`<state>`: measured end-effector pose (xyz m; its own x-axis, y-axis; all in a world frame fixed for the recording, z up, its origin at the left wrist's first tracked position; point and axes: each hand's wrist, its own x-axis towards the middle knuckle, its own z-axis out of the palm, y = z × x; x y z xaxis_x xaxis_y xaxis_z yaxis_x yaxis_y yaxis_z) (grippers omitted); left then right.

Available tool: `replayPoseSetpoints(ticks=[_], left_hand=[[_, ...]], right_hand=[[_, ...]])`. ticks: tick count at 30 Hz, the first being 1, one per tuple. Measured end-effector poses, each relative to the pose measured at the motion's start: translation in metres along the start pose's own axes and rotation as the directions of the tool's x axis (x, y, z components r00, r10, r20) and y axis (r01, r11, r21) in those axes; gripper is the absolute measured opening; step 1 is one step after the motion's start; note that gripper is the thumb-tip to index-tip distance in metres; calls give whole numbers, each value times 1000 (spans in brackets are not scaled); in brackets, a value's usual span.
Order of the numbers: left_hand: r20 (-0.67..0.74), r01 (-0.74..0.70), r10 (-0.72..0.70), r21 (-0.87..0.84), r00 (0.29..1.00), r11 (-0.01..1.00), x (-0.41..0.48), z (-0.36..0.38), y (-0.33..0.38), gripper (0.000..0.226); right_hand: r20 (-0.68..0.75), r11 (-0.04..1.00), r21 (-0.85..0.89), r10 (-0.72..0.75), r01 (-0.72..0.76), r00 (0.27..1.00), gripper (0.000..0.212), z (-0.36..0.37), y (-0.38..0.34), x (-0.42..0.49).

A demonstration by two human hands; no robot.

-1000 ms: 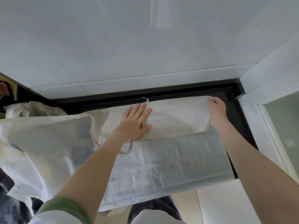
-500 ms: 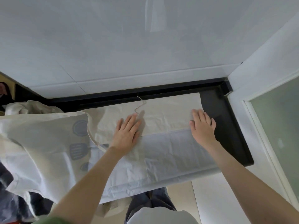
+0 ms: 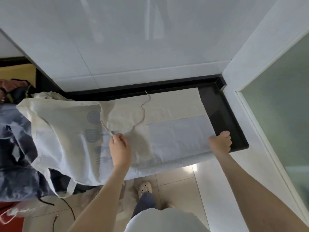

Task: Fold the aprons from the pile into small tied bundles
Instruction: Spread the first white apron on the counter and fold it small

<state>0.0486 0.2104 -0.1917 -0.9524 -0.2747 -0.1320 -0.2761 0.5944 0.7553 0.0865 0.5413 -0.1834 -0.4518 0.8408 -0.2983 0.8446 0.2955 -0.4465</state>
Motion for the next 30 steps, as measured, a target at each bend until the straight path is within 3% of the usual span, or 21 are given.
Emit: replayPoseSetpoints(ticks=[2, 4, 6, 8, 11, 13, 15, 18, 21, 25, 28, 30], left_hand=[[-36, 177, -184, -143, 982, 974, -24, -5, -9, 18], [-71, 257, -281, -237, 957, 937, -47, -14, -18, 21], [-102, 280, -317, -274, 943, 920, -67, -23, -24, 21], [-164, 364, -441, -357, 882, 860, -83, -23, -36, 23], [-202, 500, -733, -613, 650, 612, -99, -24, -63, 29], [-28, 522, -828, -764, 561, 380, -103, -27, -83, 24], [163, 559, -777, -783, 608, 274, -108, -29, -99, 20], [311, 624, -645, -706, 698, 335, -109, -32, -118, 44], [399, 602, -562, -764, 724, 233, -105, -35, -129, 50], [464, 631, -620, -773, 633, 66, -91, -20, -123, 35], [506, 673, -623, -738, 597, 45, -95, -12, -120, 17], [449, 653, -565, -723, 692, 227, -101, -16, -117, 18]], right_hand=[[-54, 994, 38, 101, -99, 993, 43, -3, 14, -2], [-69, 984, 110, 144, -136, 987, 47, -6, 22, -11], [-61, 945, 276, 200, -176, 978, 49, -8, 28, -21], [15, 859, 449, 268, -246, 963, 48, -8, 39, -27], [318, 595, 674, 301, -438, 899, 44, -4, 57, -37], [435, 431, 739, 280, -517, 856, 40, 1, 65, -44], [498, 381, 755, 198, -534, 844, 45, 10, 72, -49], [575, 344, 747, 95, -569, 812, 57, 19, 81, -53], [585, 227, 775, 97, -590, 806, 60, 26, 89, -49], [664, 181, 721, 96, -669, 742, 24, 41, 93, -41], [751, 231, 632, 54, -740, 659, 16, 51, 94, -48], [785, 199, 604, 19, -772, 619, 32, 56, 95, -57]])
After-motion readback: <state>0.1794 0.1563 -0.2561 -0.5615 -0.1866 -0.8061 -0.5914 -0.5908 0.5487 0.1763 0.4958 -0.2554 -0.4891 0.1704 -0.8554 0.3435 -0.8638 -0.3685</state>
